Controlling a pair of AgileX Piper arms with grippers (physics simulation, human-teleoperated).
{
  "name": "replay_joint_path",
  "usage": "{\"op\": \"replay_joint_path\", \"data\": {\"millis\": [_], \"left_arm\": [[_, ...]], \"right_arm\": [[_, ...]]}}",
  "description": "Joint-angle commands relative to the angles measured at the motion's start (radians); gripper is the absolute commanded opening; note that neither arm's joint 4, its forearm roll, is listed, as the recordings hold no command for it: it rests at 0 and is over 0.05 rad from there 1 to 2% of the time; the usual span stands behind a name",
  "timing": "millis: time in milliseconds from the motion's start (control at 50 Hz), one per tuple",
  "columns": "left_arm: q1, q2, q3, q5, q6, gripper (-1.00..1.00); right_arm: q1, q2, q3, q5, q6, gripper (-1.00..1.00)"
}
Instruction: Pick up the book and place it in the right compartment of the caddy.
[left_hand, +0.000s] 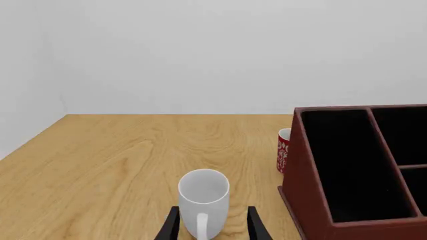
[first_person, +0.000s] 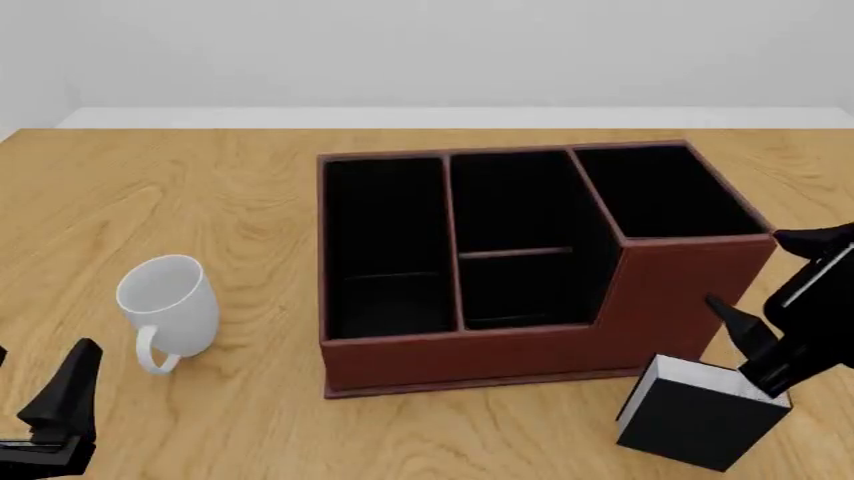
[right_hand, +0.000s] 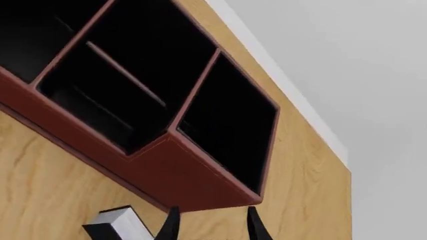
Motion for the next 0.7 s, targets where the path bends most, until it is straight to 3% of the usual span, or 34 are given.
{"op": "replay_joint_path", "data": {"millis": [20,100,240,320,340,360,460,480,500,680,700], "left_arm": [[0.0,0.0,0.0,0.0,0.0,1.0],[0.0,0.0,0.0,0.0,0.0,1.0],[0.0,0.0,0.0,0.0,0.0,1.0],[0.0,0.0,0.0,0.0,0.0,1.0],[0.0,0.0,0.0,0.0,0.0,1.0],[0.0,0.0,0.0,0.0,0.0,1.0],[0.0,0.0,0.0,0.0,0.0,1.0],[0.0,0.0,0.0,0.0,0.0,1.0],[0.0,0.0,0.0,0.0,0.0,1.0],[0.0,0.0,0.0,0.0,0.0,1.0],[0.0,0.0,0.0,0.0,0.0,1.0]], "right_arm": [[-0.003,0.106,-0.118,0.088,-0.096,1.0],[-0.018,0.14,-0.122,0.098,-0.149,1.0],[-0.019,0.188,-0.207,0.179,-0.159,1.0],[-0.061,0.192,-0.188,0.159,-0.237,1.0],[-0.059,0.203,-0.215,0.168,-0.209,1.0],[-0.052,0.195,-0.202,0.187,-0.232,1.0],[-0.027,0.196,-0.206,0.265,-0.221,1.0],[-0.019,0.207,-0.224,0.294,-0.193,1.0],[-0.018,0.194,-0.206,0.301,-0.218,1.0],[-0.021,0.191,-0.215,0.379,-0.21,1.0],[-0.034,0.18,-0.197,0.379,-0.242,1.0]]}}
